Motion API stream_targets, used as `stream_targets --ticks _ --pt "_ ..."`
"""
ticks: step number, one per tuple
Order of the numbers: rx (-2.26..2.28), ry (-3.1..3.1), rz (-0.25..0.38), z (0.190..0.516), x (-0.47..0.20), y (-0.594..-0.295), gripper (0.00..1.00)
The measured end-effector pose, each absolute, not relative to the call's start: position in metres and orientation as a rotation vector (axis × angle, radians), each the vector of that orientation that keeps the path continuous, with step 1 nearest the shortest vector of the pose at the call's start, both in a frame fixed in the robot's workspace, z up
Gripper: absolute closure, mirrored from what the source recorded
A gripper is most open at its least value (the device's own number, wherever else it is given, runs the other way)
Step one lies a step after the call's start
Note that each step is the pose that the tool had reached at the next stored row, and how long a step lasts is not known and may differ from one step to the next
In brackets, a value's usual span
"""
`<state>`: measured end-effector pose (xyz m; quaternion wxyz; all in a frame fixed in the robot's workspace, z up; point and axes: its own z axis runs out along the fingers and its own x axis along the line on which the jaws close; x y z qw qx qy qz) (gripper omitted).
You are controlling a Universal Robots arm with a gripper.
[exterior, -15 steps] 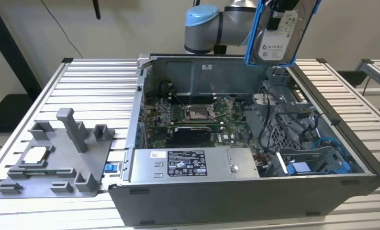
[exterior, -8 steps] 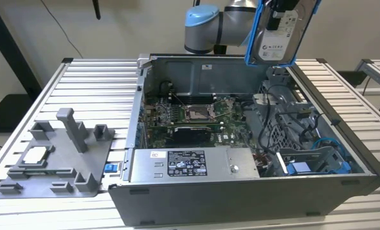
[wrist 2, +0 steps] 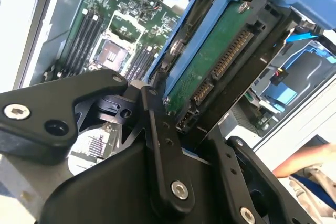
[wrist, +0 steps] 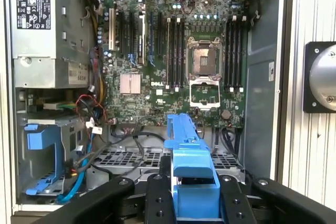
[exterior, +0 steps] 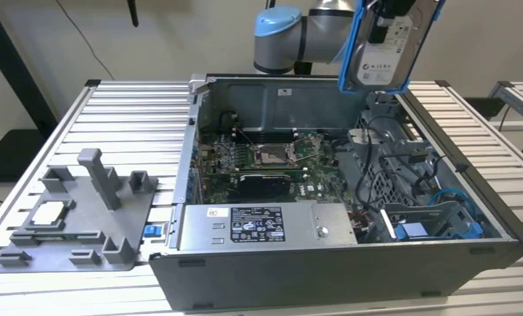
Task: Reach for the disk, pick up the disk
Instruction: 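Pick up the disk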
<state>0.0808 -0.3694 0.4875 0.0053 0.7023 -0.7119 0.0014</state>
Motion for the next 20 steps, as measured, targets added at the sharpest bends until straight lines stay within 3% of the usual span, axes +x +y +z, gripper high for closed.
stream_targets --ticks 20 --pt "2.196 -2.226 -0.002 0.487 0.081 -0.421 1.0"
